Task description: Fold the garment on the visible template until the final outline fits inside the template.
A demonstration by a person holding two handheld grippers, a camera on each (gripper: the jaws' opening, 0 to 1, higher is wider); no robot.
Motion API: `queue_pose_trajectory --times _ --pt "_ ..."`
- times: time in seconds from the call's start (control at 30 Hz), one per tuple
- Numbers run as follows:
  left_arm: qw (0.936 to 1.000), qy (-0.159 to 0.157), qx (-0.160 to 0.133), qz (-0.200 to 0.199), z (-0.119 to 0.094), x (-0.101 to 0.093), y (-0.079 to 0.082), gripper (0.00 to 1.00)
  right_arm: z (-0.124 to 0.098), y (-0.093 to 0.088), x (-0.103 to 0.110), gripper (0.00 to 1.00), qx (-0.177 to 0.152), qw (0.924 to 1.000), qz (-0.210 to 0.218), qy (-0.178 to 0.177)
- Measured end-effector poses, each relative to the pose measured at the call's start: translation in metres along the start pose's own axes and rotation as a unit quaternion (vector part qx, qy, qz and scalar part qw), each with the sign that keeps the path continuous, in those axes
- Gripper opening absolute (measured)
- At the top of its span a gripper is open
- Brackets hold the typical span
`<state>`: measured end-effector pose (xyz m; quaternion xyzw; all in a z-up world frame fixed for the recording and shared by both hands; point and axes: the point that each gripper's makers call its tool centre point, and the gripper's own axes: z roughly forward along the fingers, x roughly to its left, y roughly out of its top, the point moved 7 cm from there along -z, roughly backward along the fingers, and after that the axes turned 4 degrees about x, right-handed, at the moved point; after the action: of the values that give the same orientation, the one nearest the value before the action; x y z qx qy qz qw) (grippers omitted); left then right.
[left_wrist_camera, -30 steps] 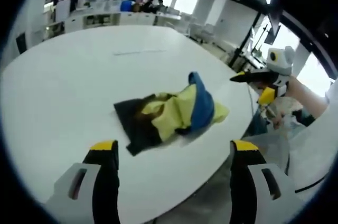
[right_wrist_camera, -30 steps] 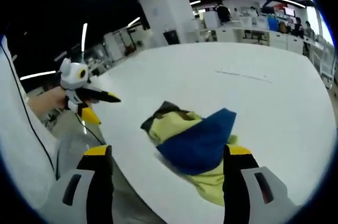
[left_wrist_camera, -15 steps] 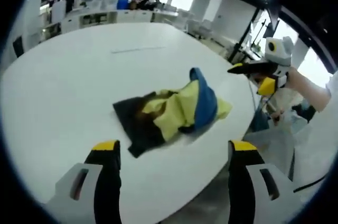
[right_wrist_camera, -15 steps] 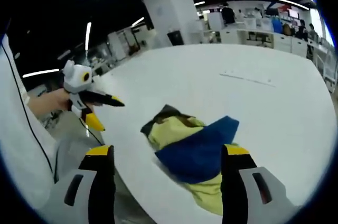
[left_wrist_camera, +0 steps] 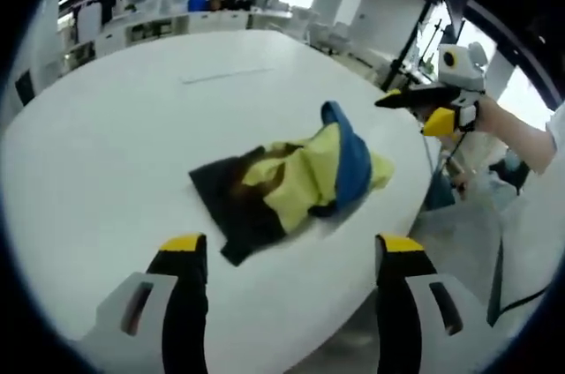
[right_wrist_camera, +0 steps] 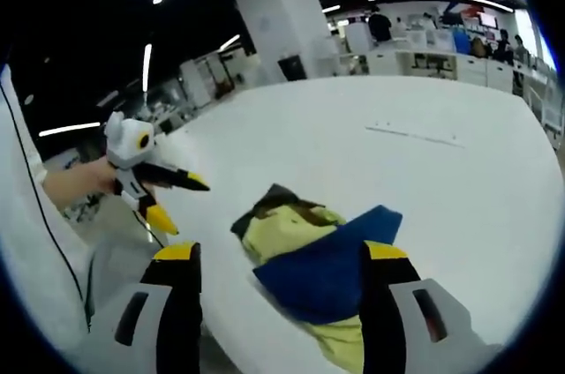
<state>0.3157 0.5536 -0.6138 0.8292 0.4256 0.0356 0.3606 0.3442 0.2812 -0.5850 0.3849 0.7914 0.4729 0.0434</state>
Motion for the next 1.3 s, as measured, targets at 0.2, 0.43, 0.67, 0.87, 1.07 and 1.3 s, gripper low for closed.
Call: queue_pose_trajectory --times 0.2,0.43,0.67,0.87,1.07,1.3 --pt "1.0000 -0.002 0.006 0.005 0.006 0.003 0.001 0.71 0.012 0.005 -0.004 0.68 0.014 0.9996 -0.025 -0.007" --pt "0.9998 -0.006 0.013 0.016 0.014 0.007 0.000 0.64 0.026 0.007 -0.010 0.63 0.024 0.9990 -0.038 -0.004" --pt "0.9997 -0.005 0.014 0.019 0.019 0.011 0.001 0.60 0.038 0.010 -0.014 0.59 0.027 0.9985 -0.047 -0.002" --pt "0.9995 -0.005 0.014 0.026 0.024 0.014 0.001 0.57 0.046 0.012 -0.019 0.55 0.026 0.9982 -0.052 -0.010" --pt "0.9996 -0.007 0.006 0.026 0.027 0.017 0.003 0.51 0.054 0.015 -0.023 0.50 0.026 0.9982 -0.053 -0.006" --pt "0.9998 -0.001 0.005 0.020 0.032 0.024 0.005 0.47 0.068 0.021 -0.031 0.47 0.019 0.9983 -0.051 -0.018"
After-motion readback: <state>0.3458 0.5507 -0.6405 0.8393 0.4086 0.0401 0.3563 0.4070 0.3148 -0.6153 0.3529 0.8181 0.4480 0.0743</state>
